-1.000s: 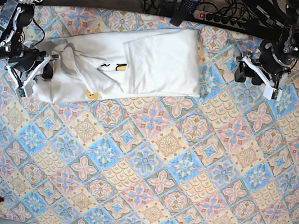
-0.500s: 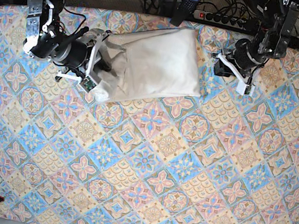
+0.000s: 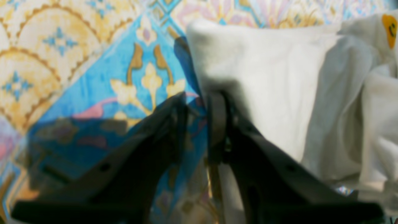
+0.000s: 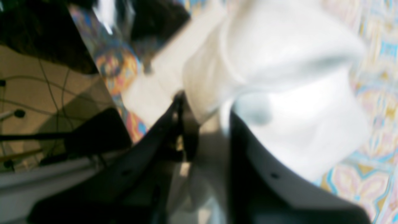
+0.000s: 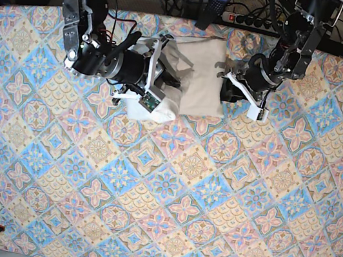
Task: Fold the T-shirt properly
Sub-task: 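Grasp the folded bundle with both grippers and fold it in half, then release the left gripper and reposition it on the bundle's edge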
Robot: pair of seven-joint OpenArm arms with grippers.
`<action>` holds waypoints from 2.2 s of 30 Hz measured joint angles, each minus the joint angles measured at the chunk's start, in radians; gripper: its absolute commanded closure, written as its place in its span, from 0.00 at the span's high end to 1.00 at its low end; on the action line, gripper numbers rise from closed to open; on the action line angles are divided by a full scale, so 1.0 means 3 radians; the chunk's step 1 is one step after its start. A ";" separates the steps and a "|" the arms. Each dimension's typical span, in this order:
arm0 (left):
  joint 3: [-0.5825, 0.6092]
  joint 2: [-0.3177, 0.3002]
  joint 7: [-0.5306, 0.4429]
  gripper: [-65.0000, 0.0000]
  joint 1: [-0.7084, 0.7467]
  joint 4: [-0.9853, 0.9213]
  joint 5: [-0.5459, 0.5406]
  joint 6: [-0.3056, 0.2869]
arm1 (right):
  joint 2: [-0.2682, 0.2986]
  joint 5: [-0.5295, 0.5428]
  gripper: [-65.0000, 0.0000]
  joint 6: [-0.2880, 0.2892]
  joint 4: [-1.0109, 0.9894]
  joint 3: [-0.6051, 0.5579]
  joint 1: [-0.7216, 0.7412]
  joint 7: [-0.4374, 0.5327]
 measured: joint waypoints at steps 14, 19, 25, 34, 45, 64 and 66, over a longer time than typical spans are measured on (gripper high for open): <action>0.0144 0.0046 -0.0064 0.18 -0.0182 -0.0150 0.0000 0.0017 | -0.0019 -0.0001 0.34 0.0000 -0.0467 -0.0362 0.0427 -0.0029; 0.0144 0.0037 -0.0062 0.18 -0.0183 -0.0150 0.0000 0.0015 | -0.0006 0.0011 0.41 0.0001 -0.0437 -0.0562 0.0431 -0.0037; 0.0140 -0.0019 -0.0060 0.18 -0.0181 -0.0134 -0.0003 0.0017 | -0.0011 0.0066 0.41 0.0003 -0.0179 -0.0416 0.0434 -0.0010; -0.0514 -0.0167 0.0146 0.18 0.0324 0.0366 0.0061 0.0065 | 0.0064 -0.0001 0.37 0.0005 -0.0137 0.0018 0.0406 -0.0014; -0.0767 -0.0210 0.0174 0.18 0.0951 0.1830 0.0071 0.0037 | 0.0056 -0.0659 0.17 0.0001 -0.0718 0.0024 0.0425 0.0374; -0.0346 -0.0242 0.0193 0.68 0.1225 0.1845 0.0125 0.0130 | 0.0048 -0.0725 0.17 0.0001 -0.0760 0.0032 0.0434 0.0402; -0.0347 -0.0296 0.0200 0.81 0.1251 0.1845 0.0127 0.0132 | 0.0056 -0.0722 0.17 0.0001 -0.0760 0.0032 0.0434 0.0406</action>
